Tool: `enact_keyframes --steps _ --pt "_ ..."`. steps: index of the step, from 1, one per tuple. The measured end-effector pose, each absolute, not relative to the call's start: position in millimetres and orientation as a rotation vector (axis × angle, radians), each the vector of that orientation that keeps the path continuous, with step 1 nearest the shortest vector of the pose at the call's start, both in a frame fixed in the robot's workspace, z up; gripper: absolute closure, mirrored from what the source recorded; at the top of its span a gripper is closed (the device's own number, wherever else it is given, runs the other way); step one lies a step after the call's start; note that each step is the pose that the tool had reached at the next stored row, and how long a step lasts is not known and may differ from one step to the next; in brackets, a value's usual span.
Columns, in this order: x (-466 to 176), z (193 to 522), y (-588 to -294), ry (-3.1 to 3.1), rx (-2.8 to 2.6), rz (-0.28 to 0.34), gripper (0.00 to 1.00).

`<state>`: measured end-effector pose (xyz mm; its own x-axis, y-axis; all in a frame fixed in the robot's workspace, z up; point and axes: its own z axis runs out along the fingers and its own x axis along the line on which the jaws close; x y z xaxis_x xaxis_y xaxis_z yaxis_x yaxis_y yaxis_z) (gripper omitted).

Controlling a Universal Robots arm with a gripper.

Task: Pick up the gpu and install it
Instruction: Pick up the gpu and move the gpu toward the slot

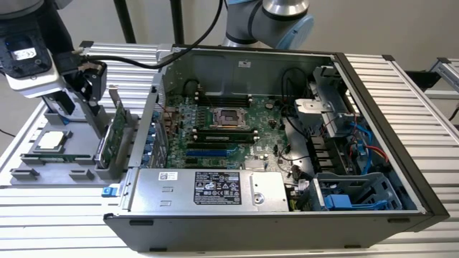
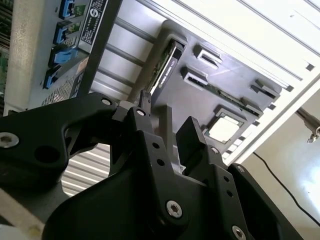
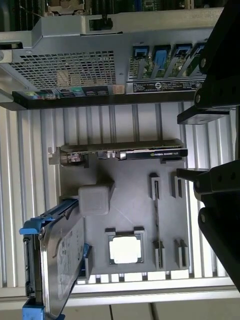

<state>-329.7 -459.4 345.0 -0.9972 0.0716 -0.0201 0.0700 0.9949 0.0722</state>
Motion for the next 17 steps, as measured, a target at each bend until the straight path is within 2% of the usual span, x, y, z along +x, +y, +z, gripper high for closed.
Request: enact_keyframes --steps 17 --pt "-329.7 337.0 -459.4 3.115 0.111 0.111 0.00"
